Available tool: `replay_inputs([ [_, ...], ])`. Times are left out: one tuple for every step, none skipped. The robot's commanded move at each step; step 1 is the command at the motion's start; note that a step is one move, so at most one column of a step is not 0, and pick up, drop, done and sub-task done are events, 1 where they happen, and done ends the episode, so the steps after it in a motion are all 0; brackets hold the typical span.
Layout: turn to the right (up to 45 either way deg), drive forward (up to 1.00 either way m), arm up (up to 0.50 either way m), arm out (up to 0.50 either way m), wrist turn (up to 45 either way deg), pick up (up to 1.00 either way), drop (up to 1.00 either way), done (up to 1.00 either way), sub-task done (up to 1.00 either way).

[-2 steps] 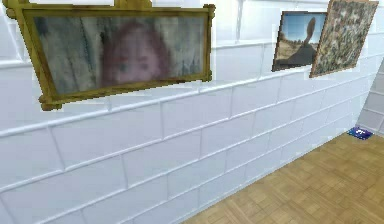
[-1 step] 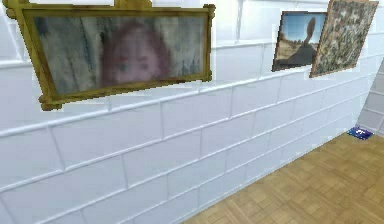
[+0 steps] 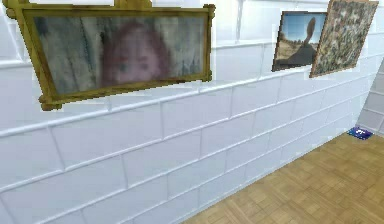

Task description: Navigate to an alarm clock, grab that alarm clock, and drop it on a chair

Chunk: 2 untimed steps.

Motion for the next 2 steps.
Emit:
replay_inputs([
  [0.0, 0.00, 0.00, -0.10, 0.0, 0.00, 0.00, 0.00, 0.00],
  [0.0, 0.00, 0.00, 0.00, 0.0, 0.00, 0.00, 1.00, 0.00],
])
